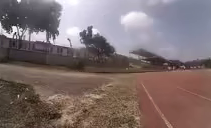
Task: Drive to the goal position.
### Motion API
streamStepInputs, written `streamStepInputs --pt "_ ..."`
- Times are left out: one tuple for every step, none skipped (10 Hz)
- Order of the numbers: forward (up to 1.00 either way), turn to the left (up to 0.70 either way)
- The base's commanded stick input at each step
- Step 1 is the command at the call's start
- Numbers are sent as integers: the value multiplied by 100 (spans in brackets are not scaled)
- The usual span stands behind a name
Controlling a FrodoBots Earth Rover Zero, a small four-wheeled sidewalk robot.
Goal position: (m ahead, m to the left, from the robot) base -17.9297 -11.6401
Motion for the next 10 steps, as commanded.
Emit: streamStepInputs --pt "70 -35" --pt "70 -35" --pt "70 -35" --pt "70 -35" --pt "70 -35" --pt "70 -35" --pt "70 -35" --pt "70 -35" --pt "70 -35" --pt "70 -35"
